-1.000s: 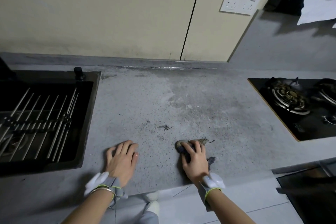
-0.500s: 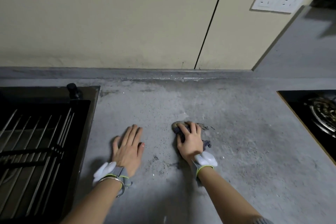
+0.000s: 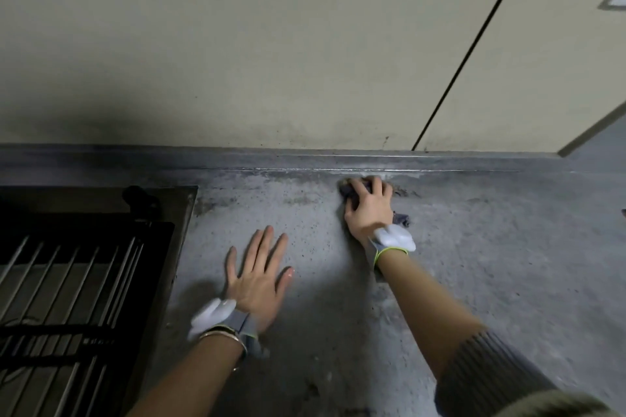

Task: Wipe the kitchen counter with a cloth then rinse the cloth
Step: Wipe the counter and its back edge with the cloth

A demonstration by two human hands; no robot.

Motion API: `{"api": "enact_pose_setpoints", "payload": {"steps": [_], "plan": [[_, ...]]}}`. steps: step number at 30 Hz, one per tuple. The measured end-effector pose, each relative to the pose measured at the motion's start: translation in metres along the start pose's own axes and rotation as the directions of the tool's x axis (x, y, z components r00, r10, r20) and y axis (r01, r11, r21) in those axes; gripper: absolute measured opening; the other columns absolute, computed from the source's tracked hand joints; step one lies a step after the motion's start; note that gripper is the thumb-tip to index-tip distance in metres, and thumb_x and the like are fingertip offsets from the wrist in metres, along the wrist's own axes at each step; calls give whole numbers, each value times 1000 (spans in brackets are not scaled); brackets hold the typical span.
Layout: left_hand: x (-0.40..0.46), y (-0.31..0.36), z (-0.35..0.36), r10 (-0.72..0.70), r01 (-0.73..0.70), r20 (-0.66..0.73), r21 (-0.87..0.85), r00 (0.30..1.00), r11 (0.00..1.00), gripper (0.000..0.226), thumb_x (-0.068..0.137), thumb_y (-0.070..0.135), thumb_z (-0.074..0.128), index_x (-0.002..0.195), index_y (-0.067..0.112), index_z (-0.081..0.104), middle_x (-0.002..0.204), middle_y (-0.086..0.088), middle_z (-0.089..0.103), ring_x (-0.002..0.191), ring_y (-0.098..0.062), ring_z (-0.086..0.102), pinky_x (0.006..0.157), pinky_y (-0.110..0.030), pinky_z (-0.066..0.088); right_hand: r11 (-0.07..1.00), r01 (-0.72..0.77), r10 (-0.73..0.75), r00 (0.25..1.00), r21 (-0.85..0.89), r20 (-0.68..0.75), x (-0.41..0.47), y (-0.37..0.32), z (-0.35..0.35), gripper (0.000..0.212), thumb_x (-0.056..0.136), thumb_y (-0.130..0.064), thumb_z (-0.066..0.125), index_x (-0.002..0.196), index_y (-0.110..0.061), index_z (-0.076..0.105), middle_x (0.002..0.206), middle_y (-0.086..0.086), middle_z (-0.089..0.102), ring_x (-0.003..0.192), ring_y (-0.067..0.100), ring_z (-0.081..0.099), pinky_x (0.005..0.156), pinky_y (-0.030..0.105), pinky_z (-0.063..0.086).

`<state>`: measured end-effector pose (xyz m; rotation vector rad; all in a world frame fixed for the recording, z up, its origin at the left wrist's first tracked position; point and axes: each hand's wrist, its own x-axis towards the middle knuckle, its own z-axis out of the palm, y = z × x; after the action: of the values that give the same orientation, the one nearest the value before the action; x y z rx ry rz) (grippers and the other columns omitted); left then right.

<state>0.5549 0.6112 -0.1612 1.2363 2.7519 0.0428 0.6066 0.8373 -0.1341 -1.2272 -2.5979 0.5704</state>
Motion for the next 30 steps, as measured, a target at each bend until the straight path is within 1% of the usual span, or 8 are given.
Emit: {"api": "enact_pose_setpoints", "payload": {"steps": [2,5,7,10,16,20,24,30], "plan": [[1,1,-8,16,-16,16,-18,1000,1000,57,92,49,23,140,25,43,144,-1,46,131,-19,48,104,-52,33,1000,-11,11,1000,7,4,18,-6,3,41,90,-21,48,131,-22,49,140,12,32,128,35,23,87,41,44],[0,-1,-12,4,-2,78,-35,997,999,63,97,48,7,137,23,50,143,-2,48,130,-21,49,97,-54,43,1000,-17,17,1000,8,11,33,-10,5,42,89,-20,48,132,-22,47,138,12,32,127,36,22,87,44,45],[-1,1,-12,-9,11,75,-27,997,1000,71,93,54,-8,146,28,33,154,1,28,141,-20,30,106,-55,31,1000,-30,30,999,5,17,32,-10,6,43,89,-20,48,132,-21,46,138,12,31,127,36,21,86,45,46],[-1,0,-5,6,-2,82,-52,997,999,61,87,60,-15,142,36,-21,153,9,-26,141,-12,-24,116,-48,-5,1000,-14,14,1000,-5,18,27,-8,0,43,90,-19,48,132,-21,47,138,12,32,128,35,22,82,43,47],[2,0,2,-23,24,49,-11,999,1000,57,96,54,4,135,37,-33,148,11,-37,139,-6,-28,112,-44,-16,998,13,-9,996,-54,84,-13,-5,-13,44,89,-20,48,133,-23,46,141,11,30,128,37,22,81,43,47],[-18,6,-5,-50,50,-16,25,999,998,65,88,59,-15,147,34,-4,158,6,-6,145,-12,-2,112,-43,-1,997,52,-46,993,-52,111,-64,4,-19,47,88,-20,49,135,-22,45,141,10,31,129,36,22,90,46,45],[-43,4,-12,-27,25,-21,-86,999,996,56,91,47,26,134,23,54,143,-2,48,127,-19,51,100,-43,24,998,65,-61,991,-28,120,-97,9,-14,48,87,-19,49,135,-21,46,142,11,32,129,36,23,93,43,43],[-123,-12,-8,2,-5,-28,-140,1000,990,71,86,51,2,145,30,34,156,8,21,142,-10,23,110,-42,17,998,42,-37,992,-36,119,-184,16,-21,49,88,-21,50,136,-23,46,143,8,33,132,34,21,95,42,44]]}}
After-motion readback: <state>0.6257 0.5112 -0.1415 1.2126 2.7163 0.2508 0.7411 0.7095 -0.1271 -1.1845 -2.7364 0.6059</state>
